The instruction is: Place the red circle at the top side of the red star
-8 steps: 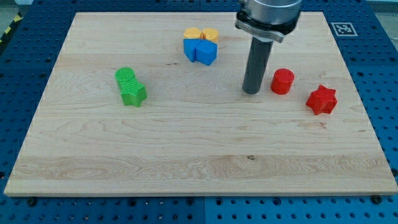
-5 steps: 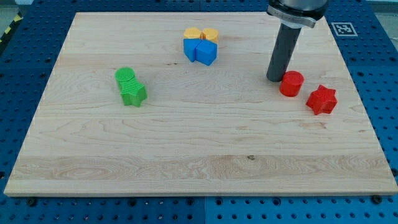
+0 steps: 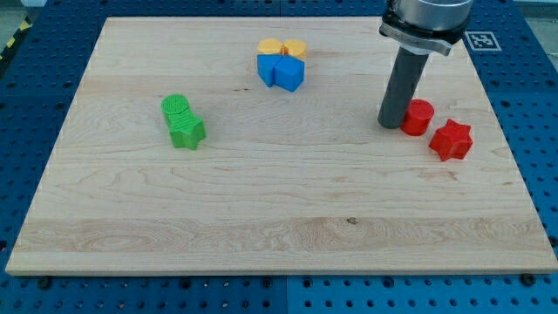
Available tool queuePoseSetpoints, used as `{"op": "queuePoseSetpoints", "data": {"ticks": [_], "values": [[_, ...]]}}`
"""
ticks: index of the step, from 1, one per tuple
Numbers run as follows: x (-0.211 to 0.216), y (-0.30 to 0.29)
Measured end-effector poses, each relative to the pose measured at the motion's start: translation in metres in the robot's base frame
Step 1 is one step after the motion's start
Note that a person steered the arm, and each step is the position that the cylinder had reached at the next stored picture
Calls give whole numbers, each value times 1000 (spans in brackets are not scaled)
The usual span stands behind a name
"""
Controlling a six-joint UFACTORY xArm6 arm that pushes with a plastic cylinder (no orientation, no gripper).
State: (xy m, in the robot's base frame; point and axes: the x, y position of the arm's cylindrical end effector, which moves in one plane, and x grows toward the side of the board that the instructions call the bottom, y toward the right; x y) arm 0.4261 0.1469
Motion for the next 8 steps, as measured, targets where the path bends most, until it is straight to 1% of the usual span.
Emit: {"op": "queuePoseSetpoints", "data": {"ticks": [2,5,6,8], "values": [[0,24],[0,35],[0,31],[0,-17]]}}
